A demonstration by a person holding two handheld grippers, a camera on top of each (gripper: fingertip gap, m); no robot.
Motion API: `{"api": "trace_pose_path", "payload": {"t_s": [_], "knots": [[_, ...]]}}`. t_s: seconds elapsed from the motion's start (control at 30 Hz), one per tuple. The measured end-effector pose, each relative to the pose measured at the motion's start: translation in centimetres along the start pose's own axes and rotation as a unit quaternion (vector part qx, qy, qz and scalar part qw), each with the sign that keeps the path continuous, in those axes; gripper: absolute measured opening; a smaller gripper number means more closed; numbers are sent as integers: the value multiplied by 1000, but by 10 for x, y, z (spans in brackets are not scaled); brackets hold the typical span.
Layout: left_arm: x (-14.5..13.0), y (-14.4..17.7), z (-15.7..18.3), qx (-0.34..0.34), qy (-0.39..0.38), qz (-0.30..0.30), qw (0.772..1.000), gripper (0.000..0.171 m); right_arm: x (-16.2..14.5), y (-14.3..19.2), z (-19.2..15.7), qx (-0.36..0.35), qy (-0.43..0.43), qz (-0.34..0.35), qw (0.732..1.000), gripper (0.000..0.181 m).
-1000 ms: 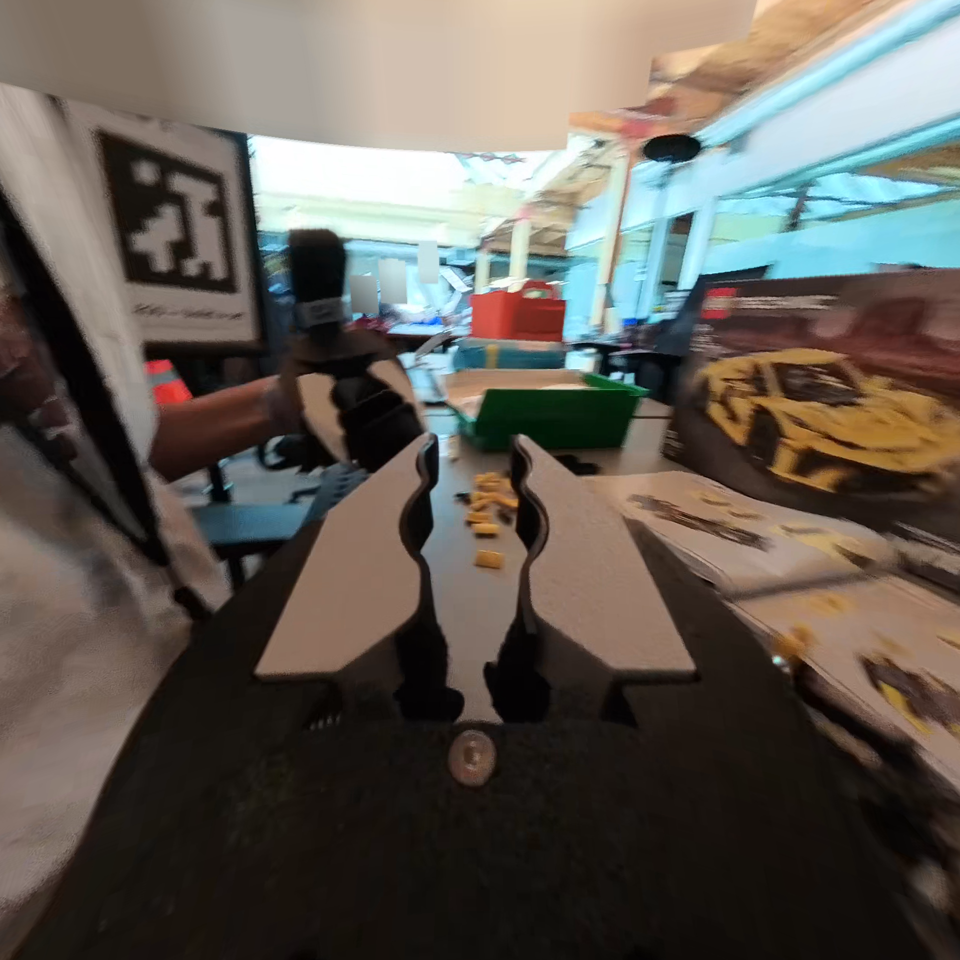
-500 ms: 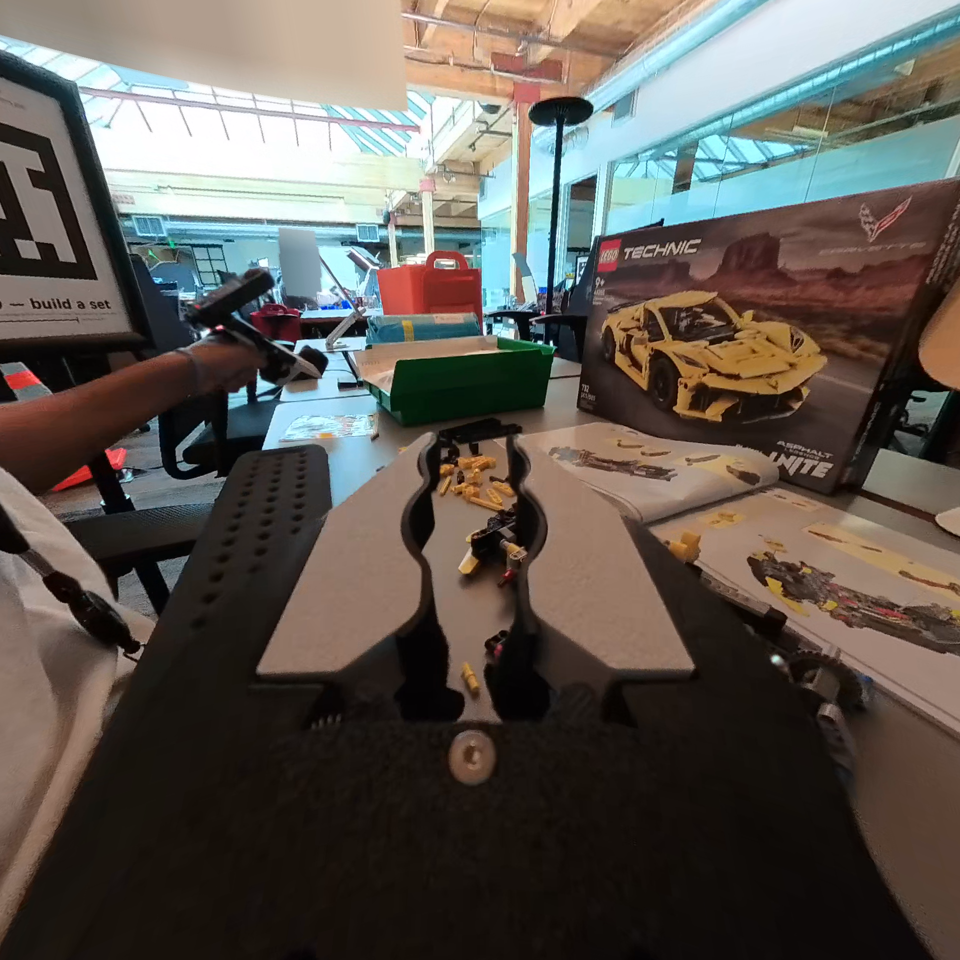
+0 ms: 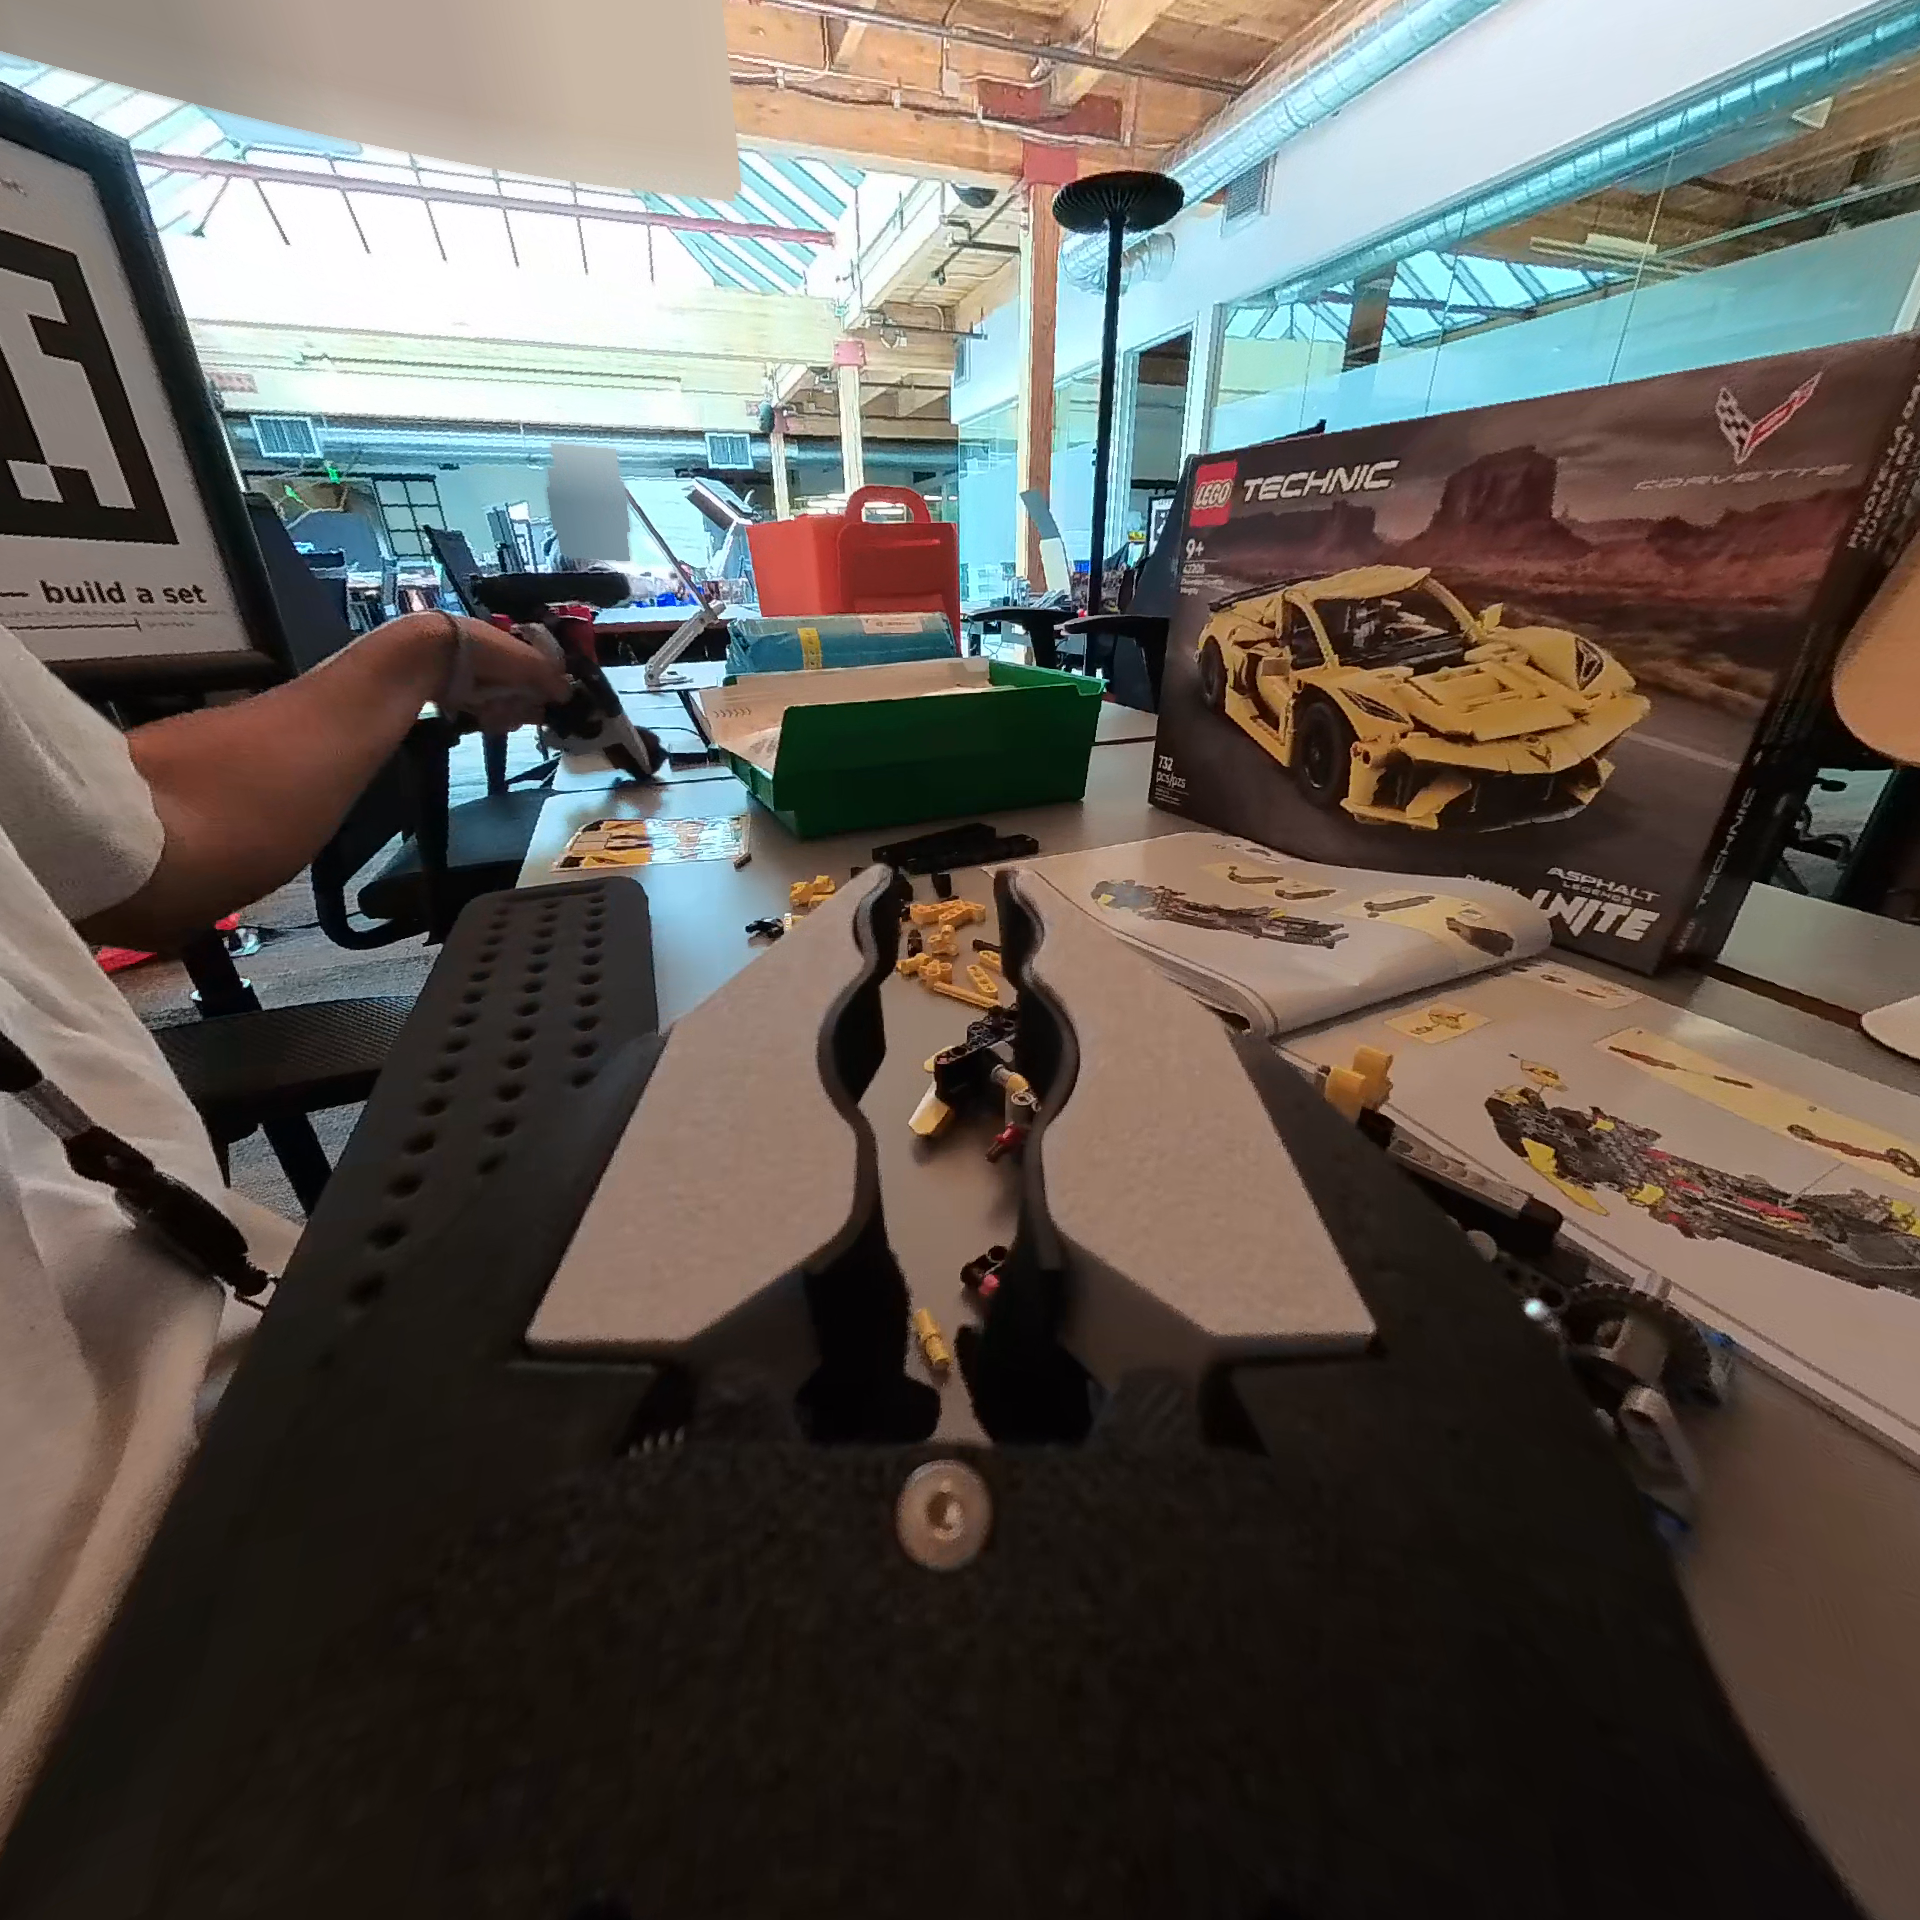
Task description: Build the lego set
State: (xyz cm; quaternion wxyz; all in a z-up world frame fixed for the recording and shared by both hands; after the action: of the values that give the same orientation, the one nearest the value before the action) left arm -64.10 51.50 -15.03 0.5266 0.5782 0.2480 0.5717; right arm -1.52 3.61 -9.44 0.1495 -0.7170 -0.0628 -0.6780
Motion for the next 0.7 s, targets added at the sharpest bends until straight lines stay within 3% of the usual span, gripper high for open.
{"api": "trace_pose_path", "payload": {"t_s": [0.27, 0.7], "knots": [[6, 5, 8, -24, -26, 51, 998, 62, -4, -2, -2, 9, 5, -14, 1000, 18], [-9, 15, 7, 0, -48, 66, 997, 68, -3, -2, -4, 9, 12, -15, 1000, 17]]}}
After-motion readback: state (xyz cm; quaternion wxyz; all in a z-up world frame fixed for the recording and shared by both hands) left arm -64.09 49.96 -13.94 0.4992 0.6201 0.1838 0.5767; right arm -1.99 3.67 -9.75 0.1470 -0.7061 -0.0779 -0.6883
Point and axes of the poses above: each gripper's, where its closed fingertips meet, y back along the fingers, x out of its top, z = x × y across the jaws, the point moved 7 cm from there along y, back along the fingers, and after that the axes turned 9 degrees about -x, right-handed, at the moved point
